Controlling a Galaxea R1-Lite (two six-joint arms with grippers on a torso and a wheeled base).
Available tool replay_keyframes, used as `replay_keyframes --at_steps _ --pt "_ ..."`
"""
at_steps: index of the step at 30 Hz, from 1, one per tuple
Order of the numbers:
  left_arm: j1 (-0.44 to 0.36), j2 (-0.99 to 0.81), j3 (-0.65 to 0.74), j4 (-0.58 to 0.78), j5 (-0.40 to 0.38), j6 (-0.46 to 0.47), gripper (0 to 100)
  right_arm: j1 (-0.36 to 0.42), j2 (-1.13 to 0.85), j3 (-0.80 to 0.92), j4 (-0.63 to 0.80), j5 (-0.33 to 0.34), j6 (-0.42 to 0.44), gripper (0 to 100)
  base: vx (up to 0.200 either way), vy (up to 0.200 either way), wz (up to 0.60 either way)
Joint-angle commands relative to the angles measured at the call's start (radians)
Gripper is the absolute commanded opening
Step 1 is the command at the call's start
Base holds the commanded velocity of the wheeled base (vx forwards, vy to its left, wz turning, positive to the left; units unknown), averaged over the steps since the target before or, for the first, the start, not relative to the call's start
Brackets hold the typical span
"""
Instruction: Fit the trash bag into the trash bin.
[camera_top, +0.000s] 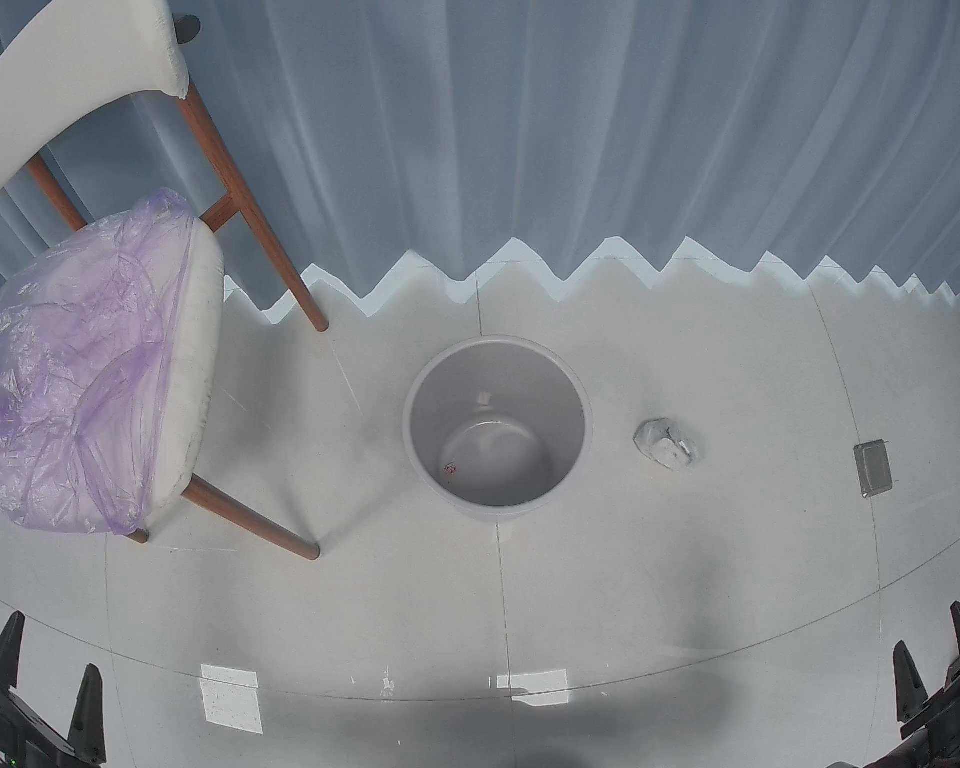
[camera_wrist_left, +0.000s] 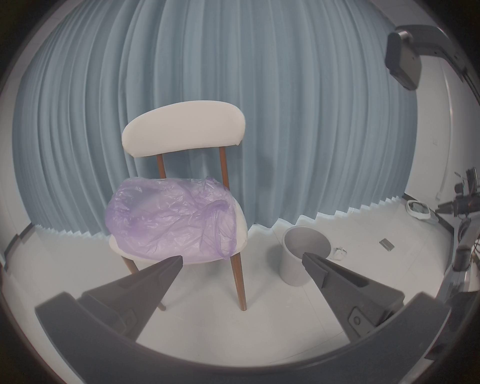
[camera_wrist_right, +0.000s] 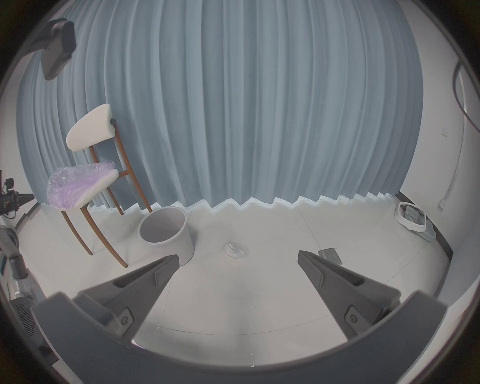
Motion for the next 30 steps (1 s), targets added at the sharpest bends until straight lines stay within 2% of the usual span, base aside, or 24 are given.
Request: replay_keyframes --at_steps 1,5,6,8,11,15,21,25,30 --pt "0.0 -0.016 0.016 -0.003 -0.011 0.016 100 0.0 -0.017 0.018 0.0 -0.001 -0.001 100 0.0 0.0 0.0" --pt "-0.001 -0.016 -0.015 0.0 -0.025 0.007 100 0.0 -0.017 0.018 0.0 -0.002 -0.001 100 0.0 0.0 0.0" --pt "-0.006 -0.001 -0.084 0.013 -0.085 0.006 100 0.0 -0.017 0.018 0.0 -0.002 -0.001 100 0.0 0.0 0.0" --pt "-0.006 0.07 -0.142 0.041 -0.134 0.007 100 0.0 -0.017 0.018 0.0 -0.002 -0.001 100 0.0 0.0 0.0" --pt "-0.01 0.237 -0.235 0.047 -0.164 0.006 100 0.0 -0.017 0.018 0.0 -0.002 -0.001 100 0.0 0.0 0.0" --pt "-0.027 0.498 -0.355 0.027 -0.172 0.016 100 0.0 -0.017 0.018 0.0 -0.002 0.0 100 0.0 0.0 0.0" --pt "-0.02 0.823 -0.513 -0.138 -0.157 0.018 100 0.0 -0.017 0.018 0.0 -0.002 0.0 100 0.0 0.0 0.0" --pt "-0.035 0.976 -0.637 -0.161 -0.148 0.018 100 0.0 -0.017 0.018 0.0 -0.002 0.0 100 0.0 0.0 0.0" --pt "-0.099 1.154 -0.794 -0.157 -0.129 0.007 100 0.0 -0.017 0.018 0.0 -0.002 -0.001 100 0.0 0.0 0.0"
